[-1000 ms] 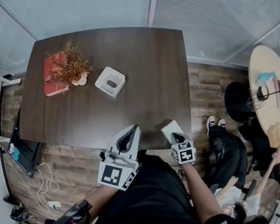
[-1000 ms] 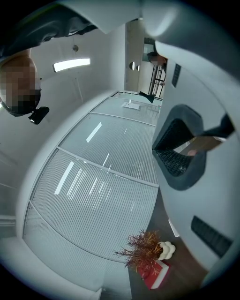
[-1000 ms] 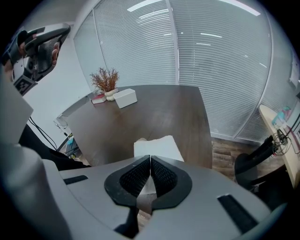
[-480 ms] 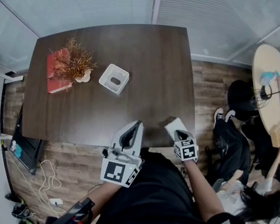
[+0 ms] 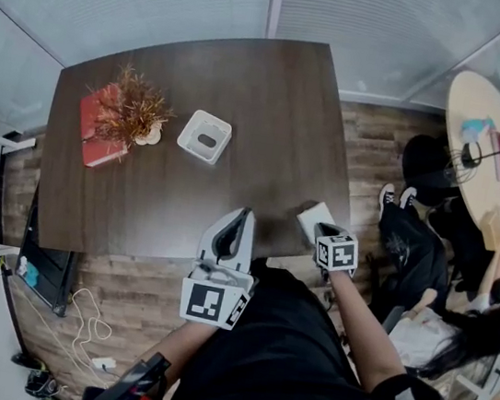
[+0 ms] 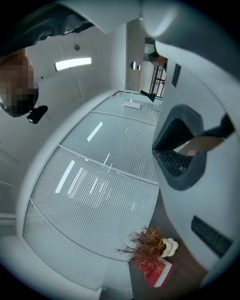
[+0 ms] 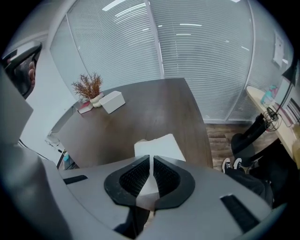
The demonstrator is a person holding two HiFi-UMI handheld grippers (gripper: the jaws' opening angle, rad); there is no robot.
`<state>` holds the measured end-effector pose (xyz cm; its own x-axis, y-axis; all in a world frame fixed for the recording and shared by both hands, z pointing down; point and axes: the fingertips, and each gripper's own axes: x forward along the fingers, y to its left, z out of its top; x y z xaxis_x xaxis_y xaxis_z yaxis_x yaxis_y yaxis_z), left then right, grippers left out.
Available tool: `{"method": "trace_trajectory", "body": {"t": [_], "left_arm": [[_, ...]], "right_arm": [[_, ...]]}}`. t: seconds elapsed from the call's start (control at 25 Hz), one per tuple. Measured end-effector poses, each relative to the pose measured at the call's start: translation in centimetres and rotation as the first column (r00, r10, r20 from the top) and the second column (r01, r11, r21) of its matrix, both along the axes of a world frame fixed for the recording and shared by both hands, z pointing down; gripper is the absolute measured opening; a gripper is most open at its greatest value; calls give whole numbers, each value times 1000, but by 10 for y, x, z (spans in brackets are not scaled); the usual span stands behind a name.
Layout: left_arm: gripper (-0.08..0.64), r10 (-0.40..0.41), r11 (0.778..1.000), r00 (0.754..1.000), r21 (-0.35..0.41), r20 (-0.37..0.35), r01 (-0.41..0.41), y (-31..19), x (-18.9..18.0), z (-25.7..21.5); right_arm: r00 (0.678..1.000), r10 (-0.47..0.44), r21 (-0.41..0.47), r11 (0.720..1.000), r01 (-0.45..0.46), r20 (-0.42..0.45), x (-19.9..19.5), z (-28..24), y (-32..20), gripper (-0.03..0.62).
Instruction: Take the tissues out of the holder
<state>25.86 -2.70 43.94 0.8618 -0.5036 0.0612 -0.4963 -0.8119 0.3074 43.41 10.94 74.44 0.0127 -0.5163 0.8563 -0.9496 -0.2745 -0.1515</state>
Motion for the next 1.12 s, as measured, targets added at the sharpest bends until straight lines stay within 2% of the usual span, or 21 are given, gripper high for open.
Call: {"method": "trace_trajectory", "body": {"t": [0.2, 0.4, 0.48, 0.64, 0.8, 1.12], "left_arm": [[-3, 36, 999, 999, -8, -20, -36, -2, -25, -3], [-3, 56, 998, 998, 7, -20, -56, -14, -67, -13], [-3, 57, 998, 998, -2, -25, -57, -17, -82, -16], [-3, 91, 996, 995, -7, -31, -91, -18, -113, -20], [-3, 91, 996, 995, -11, -36, -91, -21, -155, -19], [-3, 71, 995, 996, -69, -49, -74, -19, -217, 1]], "right_arm": [[991, 105, 21, 994, -104, -80, 1, -19, -1, 16], [984, 170, 58, 984, -166, -63, -33, -37, -8, 18], [982, 187, 85, 979, -184, -27, -56, -50, -12, 20], [987, 143, 165, 974, -153, 71, -127, -81, -40, 41], [988, 114, 274, 952, -139, 106, -198, -115, -71, 41], [1000, 21, 439, 898, -20, 3, -293, -179, -94, 40]]}}
